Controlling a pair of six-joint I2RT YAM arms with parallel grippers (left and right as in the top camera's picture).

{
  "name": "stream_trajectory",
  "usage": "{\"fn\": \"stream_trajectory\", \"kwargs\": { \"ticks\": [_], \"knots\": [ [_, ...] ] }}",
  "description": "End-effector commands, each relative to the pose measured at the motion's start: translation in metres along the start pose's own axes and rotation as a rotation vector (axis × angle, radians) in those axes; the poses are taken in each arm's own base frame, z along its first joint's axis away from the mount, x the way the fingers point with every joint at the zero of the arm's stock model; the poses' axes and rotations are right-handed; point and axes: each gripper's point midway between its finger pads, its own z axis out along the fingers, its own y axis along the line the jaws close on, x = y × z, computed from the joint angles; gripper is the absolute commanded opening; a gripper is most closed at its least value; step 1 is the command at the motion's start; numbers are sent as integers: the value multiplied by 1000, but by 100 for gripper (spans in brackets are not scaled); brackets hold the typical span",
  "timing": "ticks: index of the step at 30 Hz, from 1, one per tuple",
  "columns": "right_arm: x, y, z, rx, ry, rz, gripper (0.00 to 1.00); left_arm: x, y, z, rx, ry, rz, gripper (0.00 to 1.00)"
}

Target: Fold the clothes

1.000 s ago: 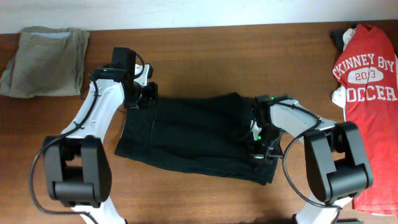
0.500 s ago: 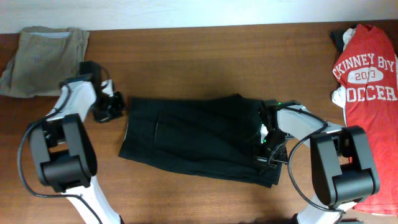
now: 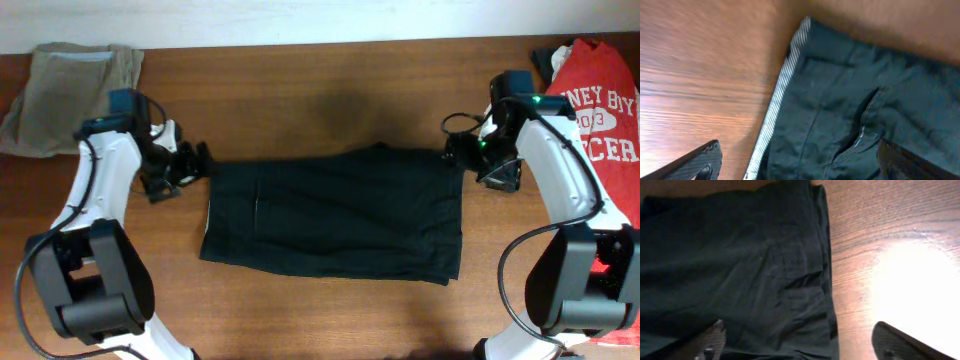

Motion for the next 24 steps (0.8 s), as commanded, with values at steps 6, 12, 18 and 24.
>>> {"fn": "stream_trajectory", "kwargs": {
  "ticks": [6, 12, 18, 24],
  "knots": [
    [-52, -29, -18, 34, -211, 58, 99, 15, 31, 29, 5, 20, 27, 99],
    [-57, -56, -21, 48, -220, 122, 99, 15, 22, 40, 163, 44, 116, 99],
    [-60, -54, -22, 43, -234, 119, 99, 36, 8, 70, 259, 164, 151, 99],
    [-60, -54, -22, 43, -234, 119, 99, 50, -7, 88, 255, 229, 192, 69]
  ]
}}
